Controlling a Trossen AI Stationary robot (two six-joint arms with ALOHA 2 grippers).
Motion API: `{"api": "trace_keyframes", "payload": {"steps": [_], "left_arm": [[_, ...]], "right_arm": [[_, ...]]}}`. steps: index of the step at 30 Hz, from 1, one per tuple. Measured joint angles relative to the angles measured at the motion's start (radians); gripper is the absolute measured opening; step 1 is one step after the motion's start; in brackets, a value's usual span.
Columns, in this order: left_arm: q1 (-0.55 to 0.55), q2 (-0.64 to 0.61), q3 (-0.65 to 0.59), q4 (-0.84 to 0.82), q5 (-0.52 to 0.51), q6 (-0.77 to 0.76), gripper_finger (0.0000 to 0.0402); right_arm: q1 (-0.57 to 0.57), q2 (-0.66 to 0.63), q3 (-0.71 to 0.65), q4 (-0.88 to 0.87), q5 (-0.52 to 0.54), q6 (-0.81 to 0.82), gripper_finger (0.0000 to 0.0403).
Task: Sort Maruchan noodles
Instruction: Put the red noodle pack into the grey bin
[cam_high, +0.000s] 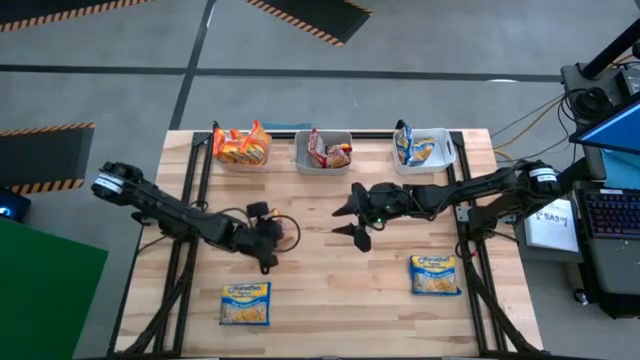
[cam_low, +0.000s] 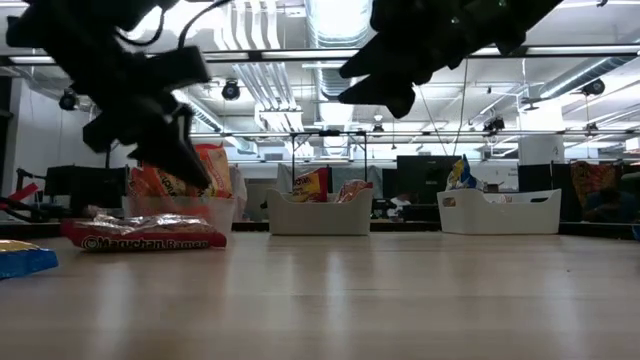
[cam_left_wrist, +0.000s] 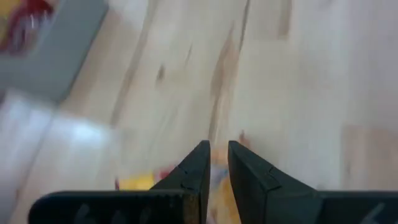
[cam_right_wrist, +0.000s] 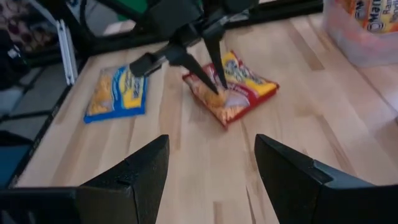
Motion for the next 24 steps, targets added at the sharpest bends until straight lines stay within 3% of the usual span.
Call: {"api": "trace_keyframes", "payload": {"steps": [4,7,15,24], "left_arm": [[-0.003,-0.030,0.039,-0.030,0.007,0.050,0.0040],[-0.024,-0.080,0.049,-0.108,0.007,-0.005,0.0040],[-0.107,-0.261,0.044,-0.373,0.008,-0.296,0.0040],[-0.134,-0.371,0.039,-0.544,0.008,-0.561,0.0040]], "right_arm": [[0.000,0.016,0.000,0.038,0.037,0.024,0.0224],[0.000,0.063,-0.002,0.086,0.051,0.024,0.0224],[-0.024,0.244,0.016,0.310,0.051,-0.015,0.0222],[-0.030,0.448,0.214,0.311,0.050,-0.101,0.0168]]}}
